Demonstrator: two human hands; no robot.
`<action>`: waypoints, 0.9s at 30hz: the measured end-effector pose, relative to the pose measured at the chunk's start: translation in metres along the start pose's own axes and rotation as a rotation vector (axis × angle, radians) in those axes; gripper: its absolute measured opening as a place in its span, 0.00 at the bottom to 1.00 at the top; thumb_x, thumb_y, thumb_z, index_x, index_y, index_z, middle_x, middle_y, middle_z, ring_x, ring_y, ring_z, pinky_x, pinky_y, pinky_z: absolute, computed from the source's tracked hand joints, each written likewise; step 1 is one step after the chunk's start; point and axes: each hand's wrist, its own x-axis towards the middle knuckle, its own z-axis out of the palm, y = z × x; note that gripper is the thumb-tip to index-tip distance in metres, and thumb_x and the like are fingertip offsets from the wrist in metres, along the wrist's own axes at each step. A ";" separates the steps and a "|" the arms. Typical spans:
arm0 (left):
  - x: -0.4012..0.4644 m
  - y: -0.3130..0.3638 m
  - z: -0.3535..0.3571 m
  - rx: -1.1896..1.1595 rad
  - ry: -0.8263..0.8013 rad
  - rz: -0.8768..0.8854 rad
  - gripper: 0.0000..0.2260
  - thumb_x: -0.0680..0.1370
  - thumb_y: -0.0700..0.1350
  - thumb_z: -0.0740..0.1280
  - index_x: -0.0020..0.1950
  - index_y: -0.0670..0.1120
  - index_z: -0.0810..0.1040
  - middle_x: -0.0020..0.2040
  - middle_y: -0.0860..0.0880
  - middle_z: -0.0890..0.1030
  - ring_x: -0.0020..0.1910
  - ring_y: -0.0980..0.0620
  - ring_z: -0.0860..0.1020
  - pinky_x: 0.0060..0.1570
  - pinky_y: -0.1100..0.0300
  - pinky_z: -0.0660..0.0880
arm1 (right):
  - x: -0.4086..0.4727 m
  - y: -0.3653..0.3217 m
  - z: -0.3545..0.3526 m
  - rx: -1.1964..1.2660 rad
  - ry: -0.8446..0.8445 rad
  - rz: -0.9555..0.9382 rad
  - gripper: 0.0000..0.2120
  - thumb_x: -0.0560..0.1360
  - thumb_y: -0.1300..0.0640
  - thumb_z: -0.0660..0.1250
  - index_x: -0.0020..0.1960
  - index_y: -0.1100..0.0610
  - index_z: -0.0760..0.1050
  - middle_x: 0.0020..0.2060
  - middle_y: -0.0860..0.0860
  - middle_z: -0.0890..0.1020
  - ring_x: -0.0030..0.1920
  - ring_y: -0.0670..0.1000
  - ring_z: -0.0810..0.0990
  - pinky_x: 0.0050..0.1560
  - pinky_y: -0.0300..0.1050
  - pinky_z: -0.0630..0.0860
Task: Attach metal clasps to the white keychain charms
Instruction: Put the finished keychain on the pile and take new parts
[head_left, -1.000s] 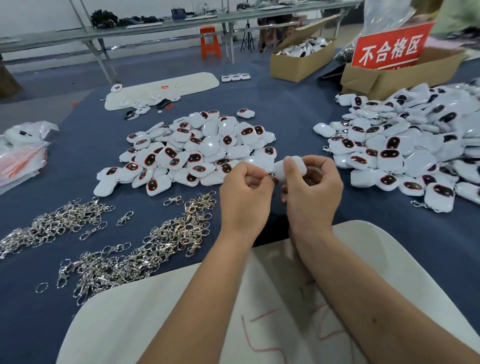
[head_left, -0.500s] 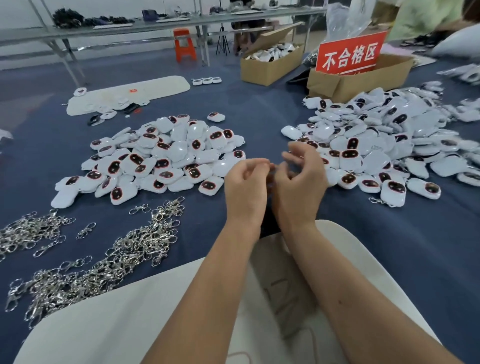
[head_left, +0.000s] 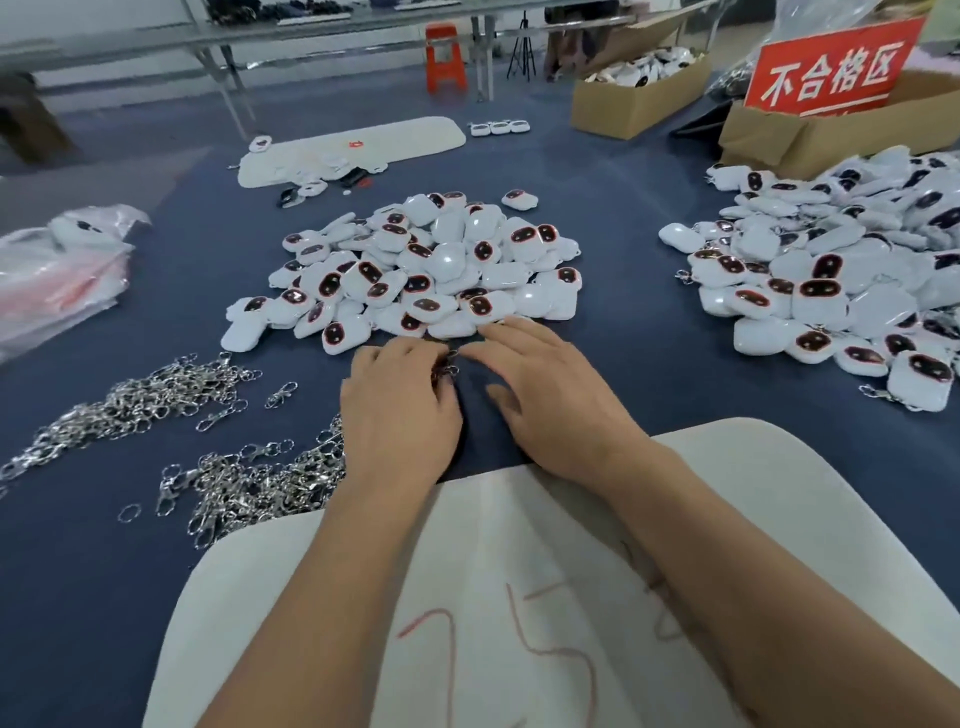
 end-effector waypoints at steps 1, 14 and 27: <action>0.000 -0.002 0.000 -0.012 0.001 -0.008 0.12 0.80 0.47 0.64 0.62 0.52 0.80 0.61 0.52 0.79 0.61 0.44 0.72 0.58 0.49 0.71 | -0.001 0.000 0.000 0.068 0.023 0.011 0.22 0.78 0.63 0.68 0.71 0.55 0.77 0.68 0.51 0.79 0.71 0.54 0.71 0.72 0.48 0.67; -0.001 -0.001 0.003 -0.272 0.250 0.003 0.02 0.77 0.42 0.72 0.46 0.48 0.82 0.47 0.51 0.81 0.53 0.47 0.74 0.54 0.59 0.67 | -0.004 0.000 -0.002 0.178 0.104 0.139 0.28 0.78 0.60 0.73 0.76 0.52 0.71 0.60 0.50 0.71 0.54 0.47 0.73 0.52 0.33 0.65; -0.002 0.010 0.011 -0.750 0.081 0.047 0.08 0.74 0.34 0.73 0.44 0.47 0.84 0.39 0.55 0.84 0.37 0.57 0.81 0.43 0.68 0.77 | -0.002 0.011 -0.005 0.379 0.269 0.195 0.03 0.76 0.62 0.75 0.47 0.55 0.86 0.39 0.50 0.81 0.40 0.47 0.77 0.43 0.38 0.71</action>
